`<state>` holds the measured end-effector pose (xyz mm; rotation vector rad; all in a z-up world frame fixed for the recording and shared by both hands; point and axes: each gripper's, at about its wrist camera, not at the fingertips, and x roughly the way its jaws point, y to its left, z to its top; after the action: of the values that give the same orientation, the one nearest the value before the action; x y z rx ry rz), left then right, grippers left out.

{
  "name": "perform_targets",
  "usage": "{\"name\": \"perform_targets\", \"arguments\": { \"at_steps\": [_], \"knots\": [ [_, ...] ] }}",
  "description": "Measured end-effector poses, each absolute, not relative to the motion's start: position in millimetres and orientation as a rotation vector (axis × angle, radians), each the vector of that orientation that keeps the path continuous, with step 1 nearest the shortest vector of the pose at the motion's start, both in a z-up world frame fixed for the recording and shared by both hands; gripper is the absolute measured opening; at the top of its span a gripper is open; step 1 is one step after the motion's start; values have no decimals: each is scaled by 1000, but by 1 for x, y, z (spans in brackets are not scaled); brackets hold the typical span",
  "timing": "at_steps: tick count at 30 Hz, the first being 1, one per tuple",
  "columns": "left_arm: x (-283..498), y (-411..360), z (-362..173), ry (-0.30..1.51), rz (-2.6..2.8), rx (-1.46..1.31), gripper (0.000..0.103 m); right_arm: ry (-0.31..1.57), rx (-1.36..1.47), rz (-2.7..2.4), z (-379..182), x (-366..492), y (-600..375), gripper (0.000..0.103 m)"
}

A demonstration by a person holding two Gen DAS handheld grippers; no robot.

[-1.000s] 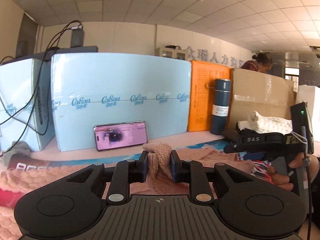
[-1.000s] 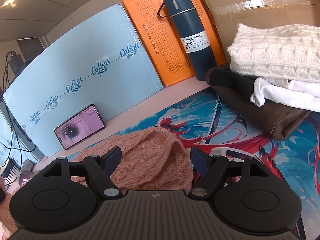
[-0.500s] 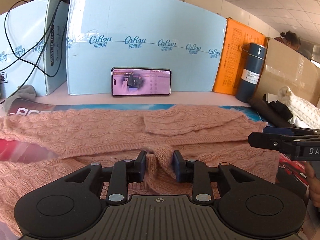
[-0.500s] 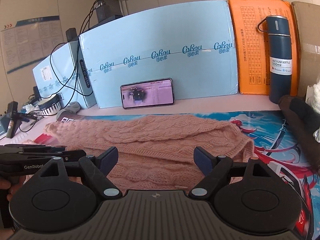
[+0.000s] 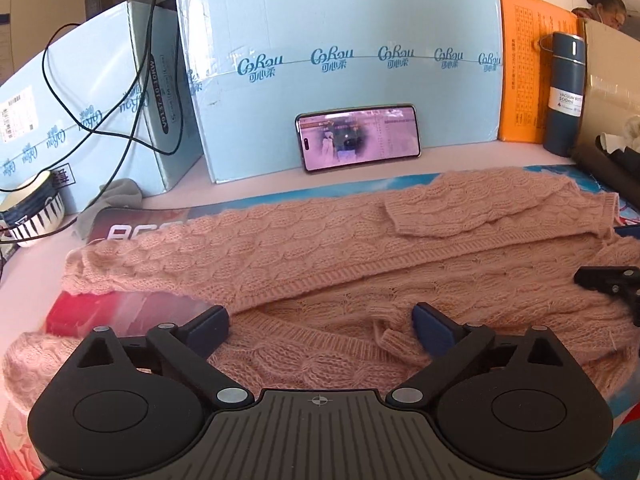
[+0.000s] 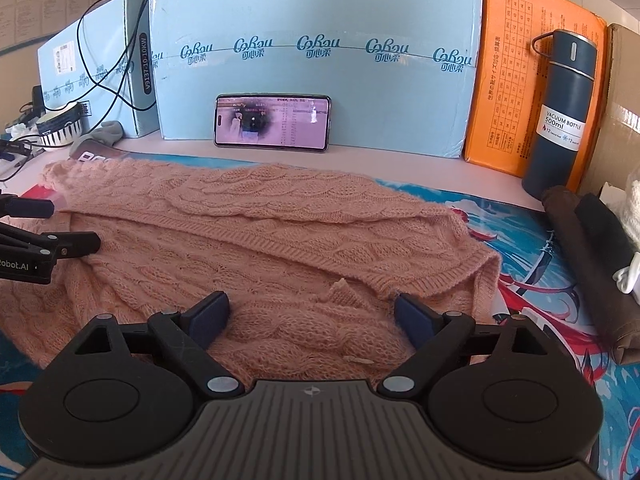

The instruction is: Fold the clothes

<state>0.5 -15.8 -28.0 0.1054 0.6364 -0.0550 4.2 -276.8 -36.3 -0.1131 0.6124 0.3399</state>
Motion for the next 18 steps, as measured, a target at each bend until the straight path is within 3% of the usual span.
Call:
{"name": "perform_targets", "arguments": {
  "at_steps": [7, 13, 18],
  "knots": [
    [-25, 1, -13, 493, -96, 73, 101, 614, -62, 348, -35, 5, -284, 92],
    [-76, 40, -2, 300, -123, 171, 101, 444, 116, 302, -16, -28, -320, 92],
    [-103, 63, -2, 291, -167, 333, 102, 378, -81, 263, -11, -62, -315, 101]
  ]
}}
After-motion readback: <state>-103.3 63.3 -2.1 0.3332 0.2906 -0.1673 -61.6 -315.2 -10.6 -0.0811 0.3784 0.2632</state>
